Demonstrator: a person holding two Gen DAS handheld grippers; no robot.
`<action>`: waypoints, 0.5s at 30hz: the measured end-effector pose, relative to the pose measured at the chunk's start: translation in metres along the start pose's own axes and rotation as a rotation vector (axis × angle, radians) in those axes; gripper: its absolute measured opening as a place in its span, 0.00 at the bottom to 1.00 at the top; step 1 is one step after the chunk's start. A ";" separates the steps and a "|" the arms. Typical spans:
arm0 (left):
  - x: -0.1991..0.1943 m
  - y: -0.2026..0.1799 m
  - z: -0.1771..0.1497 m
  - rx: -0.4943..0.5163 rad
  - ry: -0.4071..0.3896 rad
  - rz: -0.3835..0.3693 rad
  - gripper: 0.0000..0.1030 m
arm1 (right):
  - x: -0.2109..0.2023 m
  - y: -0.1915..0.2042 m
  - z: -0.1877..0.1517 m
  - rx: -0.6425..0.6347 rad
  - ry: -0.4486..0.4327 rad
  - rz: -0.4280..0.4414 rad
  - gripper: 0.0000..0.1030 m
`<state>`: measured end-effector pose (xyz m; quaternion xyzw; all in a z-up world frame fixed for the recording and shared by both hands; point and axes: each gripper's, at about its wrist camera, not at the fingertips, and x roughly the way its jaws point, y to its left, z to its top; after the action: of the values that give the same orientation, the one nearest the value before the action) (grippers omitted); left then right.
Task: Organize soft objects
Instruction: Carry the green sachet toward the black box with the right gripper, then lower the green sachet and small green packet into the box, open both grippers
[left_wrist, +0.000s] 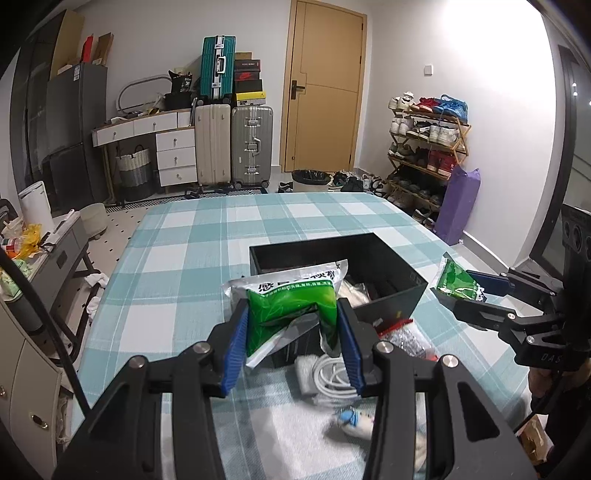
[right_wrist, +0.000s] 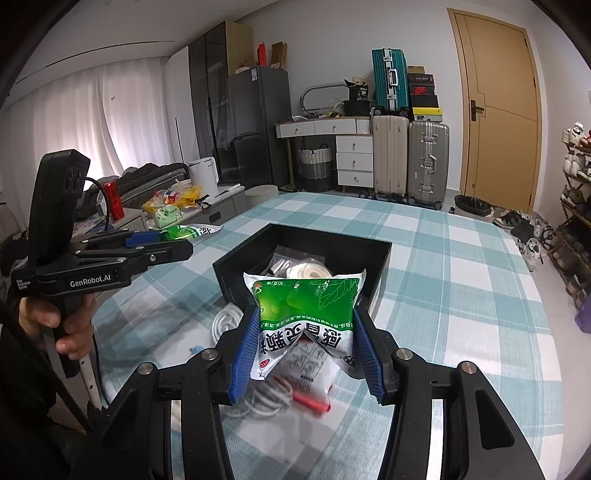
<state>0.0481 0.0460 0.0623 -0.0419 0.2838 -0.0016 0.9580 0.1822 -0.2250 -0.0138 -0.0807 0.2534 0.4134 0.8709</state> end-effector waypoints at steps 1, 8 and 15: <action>-0.001 0.000 -0.001 -0.001 -0.002 0.003 0.43 | 0.001 -0.001 0.003 0.003 -0.001 0.001 0.49; 0.015 0.000 0.014 -0.004 -0.004 0.003 0.43 | 0.011 -0.010 0.019 0.025 -0.015 0.004 0.49; 0.034 -0.002 0.023 -0.003 0.008 -0.003 0.43 | 0.026 -0.017 0.030 0.038 -0.008 0.011 0.49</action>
<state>0.0897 0.0451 0.0633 -0.0435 0.2877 -0.0028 0.9567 0.2204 -0.2081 -0.0023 -0.0611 0.2583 0.4137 0.8708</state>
